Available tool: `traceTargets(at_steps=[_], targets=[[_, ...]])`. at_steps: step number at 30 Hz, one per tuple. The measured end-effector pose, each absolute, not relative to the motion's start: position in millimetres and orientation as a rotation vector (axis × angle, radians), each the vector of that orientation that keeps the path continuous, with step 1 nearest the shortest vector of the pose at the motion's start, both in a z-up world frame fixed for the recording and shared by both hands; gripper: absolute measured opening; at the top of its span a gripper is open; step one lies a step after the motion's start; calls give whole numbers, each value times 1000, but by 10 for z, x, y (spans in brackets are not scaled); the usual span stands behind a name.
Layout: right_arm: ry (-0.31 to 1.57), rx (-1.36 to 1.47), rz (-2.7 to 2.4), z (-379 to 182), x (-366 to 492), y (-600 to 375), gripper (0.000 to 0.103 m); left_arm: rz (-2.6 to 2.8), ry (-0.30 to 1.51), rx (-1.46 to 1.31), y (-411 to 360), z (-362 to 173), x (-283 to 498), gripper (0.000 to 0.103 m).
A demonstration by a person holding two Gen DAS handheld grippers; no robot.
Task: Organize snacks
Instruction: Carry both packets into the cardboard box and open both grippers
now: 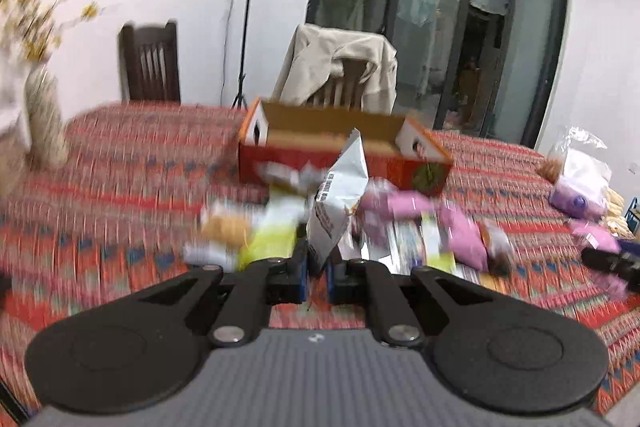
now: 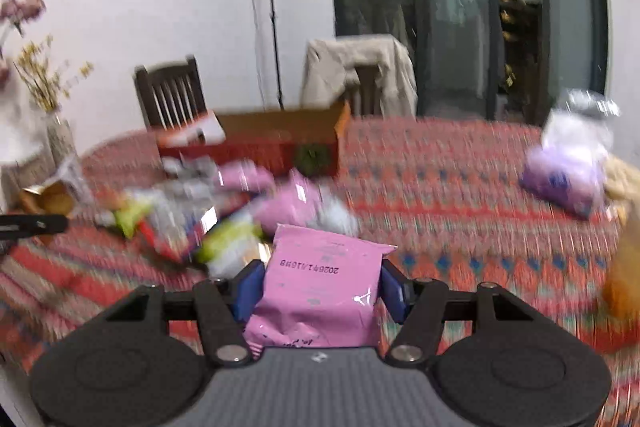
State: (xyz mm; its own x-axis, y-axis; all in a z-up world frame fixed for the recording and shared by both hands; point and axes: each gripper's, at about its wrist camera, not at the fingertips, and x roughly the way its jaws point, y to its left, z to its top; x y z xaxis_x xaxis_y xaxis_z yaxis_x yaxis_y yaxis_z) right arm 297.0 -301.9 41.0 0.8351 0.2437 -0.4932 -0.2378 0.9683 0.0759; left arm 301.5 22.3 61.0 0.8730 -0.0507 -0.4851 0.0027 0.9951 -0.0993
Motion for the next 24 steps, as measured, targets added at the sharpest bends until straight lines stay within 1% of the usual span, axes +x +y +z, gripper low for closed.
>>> traceTargets(at_steps=[4,8,13,16,19,22,24], targets=[[444,-5,281,835,3308,-2981,61,-60,511,-72,388,1016,3547,9],[385,6,330,1321,3836,-2950,61,-72,522,-42,544,1410,4149,9],[402,19,378,1848,4701,-2876,61,-81,588,5,688,1676,4999,9],[455,31,401,2038,5303,-2748,61,-83,629,16,748,1669,5529,9],[527,26,408,2043,5950,-2496,61,-68,686,16,776,1504,6093,9],[612,-1,387,1829,6638,-2221,61,-68,756,45,735,1179,6573,9],[688,-33,360,1535,7106,-2022,61,-68,804,67,690,906,6821,9]])
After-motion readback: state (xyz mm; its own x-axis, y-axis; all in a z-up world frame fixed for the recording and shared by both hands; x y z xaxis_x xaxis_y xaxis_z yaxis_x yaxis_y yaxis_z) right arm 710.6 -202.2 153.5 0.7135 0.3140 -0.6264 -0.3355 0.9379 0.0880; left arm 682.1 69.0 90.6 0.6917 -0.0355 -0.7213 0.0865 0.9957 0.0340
